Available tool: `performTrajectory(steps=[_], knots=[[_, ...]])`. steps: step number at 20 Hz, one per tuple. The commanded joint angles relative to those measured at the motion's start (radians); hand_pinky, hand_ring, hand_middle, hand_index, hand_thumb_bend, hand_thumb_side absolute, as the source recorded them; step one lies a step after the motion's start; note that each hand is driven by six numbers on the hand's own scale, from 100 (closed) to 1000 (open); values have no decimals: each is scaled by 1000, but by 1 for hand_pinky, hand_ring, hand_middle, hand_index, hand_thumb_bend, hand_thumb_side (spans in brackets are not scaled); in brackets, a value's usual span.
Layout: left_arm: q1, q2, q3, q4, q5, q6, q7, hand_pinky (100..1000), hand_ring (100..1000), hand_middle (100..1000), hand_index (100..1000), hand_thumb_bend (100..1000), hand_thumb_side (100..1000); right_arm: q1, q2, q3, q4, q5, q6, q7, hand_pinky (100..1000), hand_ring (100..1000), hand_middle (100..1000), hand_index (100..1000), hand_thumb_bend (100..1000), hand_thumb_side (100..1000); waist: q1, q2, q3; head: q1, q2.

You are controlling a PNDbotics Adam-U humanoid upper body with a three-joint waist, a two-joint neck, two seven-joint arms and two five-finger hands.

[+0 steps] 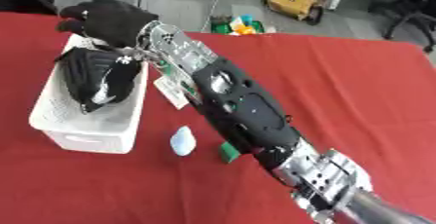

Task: Pick up objects on the table and place them in the box.

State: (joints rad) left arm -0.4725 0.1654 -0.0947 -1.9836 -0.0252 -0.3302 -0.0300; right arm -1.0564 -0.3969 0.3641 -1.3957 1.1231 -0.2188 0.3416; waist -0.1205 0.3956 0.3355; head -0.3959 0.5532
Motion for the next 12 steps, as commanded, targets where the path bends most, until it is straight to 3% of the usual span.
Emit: performTrajectory(steps=[1, 2, 3, 4, 9, 10, 12], knots=[[-1, 7, 6, -16, -2, -1, 3, 176, 667, 749, 869, 100, 1000, -28, -27, -15, -70, -57, 11, 26, 954, 958, 965, 973, 886, 664, 14, -35, -6, 14, 7], [1, 8, 6, -16, -2, -1, 4, 179, 667, 749, 868, 100, 1000, -30, -28, -19, -89, -81, 18, 37, 937, 939, 951, 969, 902, 658, 15, -39, -10, 22, 10], [3, 9, 7, -16, -2, 0, 5, 180, 667, 749, 868, 100, 1000, -33, -29, -26, -113, -116, 27, 50, 935, 936, 949, 969, 871, 717, 17, -46, -15, 31, 15], [5, 10, 8, -16, -2, 1, 6, 182, 667, 748, 868, 100, 1000, -35, -32, -34, -141, -156, 39, 63, 921, 922, 938, 965, 918, 655, 18, -53, -20, 41, 21], [13, 13, 11, -16, -1, 5, 10, 188, 668, 749, 869, 100, 1000, -35, -51, -84, -292, -392, 132, 124, 867, 871, 894, 951, 959, 672, 28, -80, -41, 69, 45], [16, 13, 12, -16, -1, 5, 11, 190, 670, 750, 870, 100, 1000, -32, -52, -99, -325, -444, 154, 127, 816, 825, 843, 931, 913, 743, 31, -84, -45, 72, 51], [21, 14, 15, -16, -1, 6, 15, 190, 671, 751, 871, 100, 1000, -19, -61, -140, -405, -584, 209, 102, 797, 810, 826, 923, 890, 790, 39, -92, -57, 81, 62]])
